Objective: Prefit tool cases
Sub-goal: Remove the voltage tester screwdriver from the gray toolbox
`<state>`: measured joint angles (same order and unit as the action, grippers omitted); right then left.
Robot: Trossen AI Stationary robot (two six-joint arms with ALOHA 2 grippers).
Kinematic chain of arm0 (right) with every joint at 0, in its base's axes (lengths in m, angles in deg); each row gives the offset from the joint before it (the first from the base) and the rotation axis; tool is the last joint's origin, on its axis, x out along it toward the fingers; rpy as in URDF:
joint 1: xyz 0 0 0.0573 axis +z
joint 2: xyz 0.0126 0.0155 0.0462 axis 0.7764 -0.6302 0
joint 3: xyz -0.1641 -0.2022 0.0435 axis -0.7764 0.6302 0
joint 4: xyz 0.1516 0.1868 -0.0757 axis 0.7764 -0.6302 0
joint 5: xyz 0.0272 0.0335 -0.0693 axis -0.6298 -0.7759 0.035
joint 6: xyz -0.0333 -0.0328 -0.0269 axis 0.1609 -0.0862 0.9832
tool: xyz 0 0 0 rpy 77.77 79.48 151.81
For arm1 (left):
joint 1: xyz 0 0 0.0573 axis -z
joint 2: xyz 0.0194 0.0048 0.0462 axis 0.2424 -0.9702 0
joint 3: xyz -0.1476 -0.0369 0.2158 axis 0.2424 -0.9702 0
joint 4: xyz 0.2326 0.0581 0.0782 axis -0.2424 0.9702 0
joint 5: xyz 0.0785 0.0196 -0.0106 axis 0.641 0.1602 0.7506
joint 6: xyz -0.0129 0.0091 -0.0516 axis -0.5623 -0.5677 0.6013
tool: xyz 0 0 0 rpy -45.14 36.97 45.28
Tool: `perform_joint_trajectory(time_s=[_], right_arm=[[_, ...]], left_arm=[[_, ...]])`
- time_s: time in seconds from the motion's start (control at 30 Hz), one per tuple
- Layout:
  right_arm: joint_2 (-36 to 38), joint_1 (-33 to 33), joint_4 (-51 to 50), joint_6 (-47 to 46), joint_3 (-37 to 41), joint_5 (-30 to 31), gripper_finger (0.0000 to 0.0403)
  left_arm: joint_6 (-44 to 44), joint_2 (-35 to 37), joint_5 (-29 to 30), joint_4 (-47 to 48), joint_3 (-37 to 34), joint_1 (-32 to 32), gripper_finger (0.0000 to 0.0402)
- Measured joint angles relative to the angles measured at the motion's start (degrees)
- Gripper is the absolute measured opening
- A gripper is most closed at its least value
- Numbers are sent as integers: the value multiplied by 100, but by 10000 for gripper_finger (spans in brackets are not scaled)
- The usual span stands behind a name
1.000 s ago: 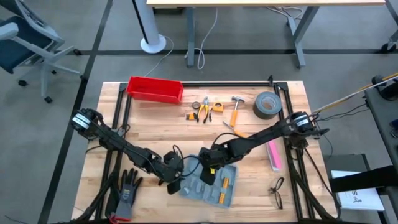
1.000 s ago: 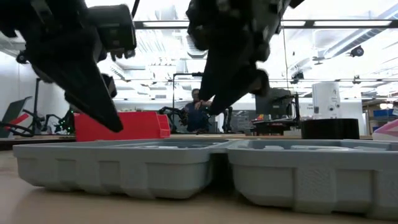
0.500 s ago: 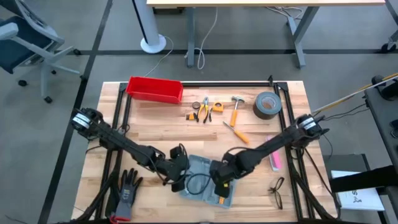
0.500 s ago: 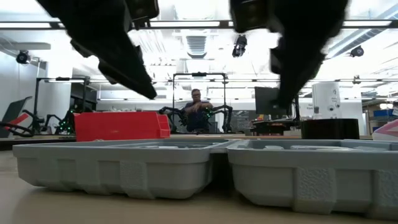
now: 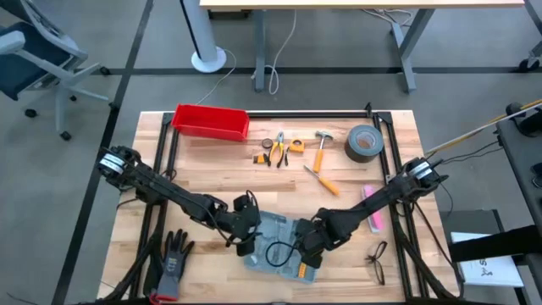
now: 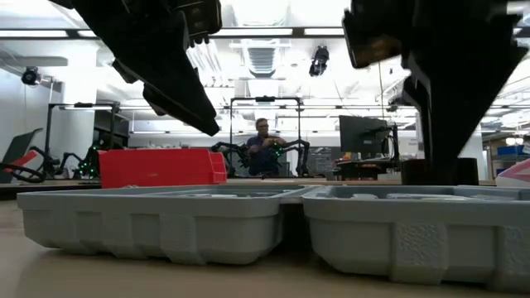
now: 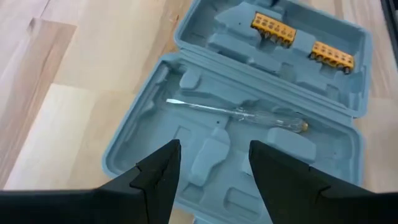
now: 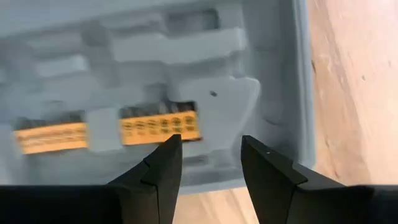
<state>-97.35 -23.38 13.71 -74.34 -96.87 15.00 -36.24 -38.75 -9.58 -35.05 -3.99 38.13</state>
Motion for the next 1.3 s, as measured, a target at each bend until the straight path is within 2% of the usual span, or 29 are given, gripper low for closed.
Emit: perform_joint_trajectory(time_s=[0.4, 0.8, 1.0, 1.17, 1.3], right_arm=[[-11, -186, 17, 270, 301, 301, 149], [-9, -879, 198, 881, 504, 744, 126], [-4, -1267, 376, 1165, 509, 749, 116], [280, -1215, 375, 1157, 515, 924, 110], [661, -1010, 387, 1098, 513, 1055, 108]], left_arm=[[-105, 0, -47, -75, -9, -2, 198], [-129, 0, -43, 31, -15, -9, 198], [-131, 0, 16, 64, -56, -19, 198], [-235, -2, 16, 78, -57, -54, 198], [-668, -2, 15, 80, -57, -221, 198]])
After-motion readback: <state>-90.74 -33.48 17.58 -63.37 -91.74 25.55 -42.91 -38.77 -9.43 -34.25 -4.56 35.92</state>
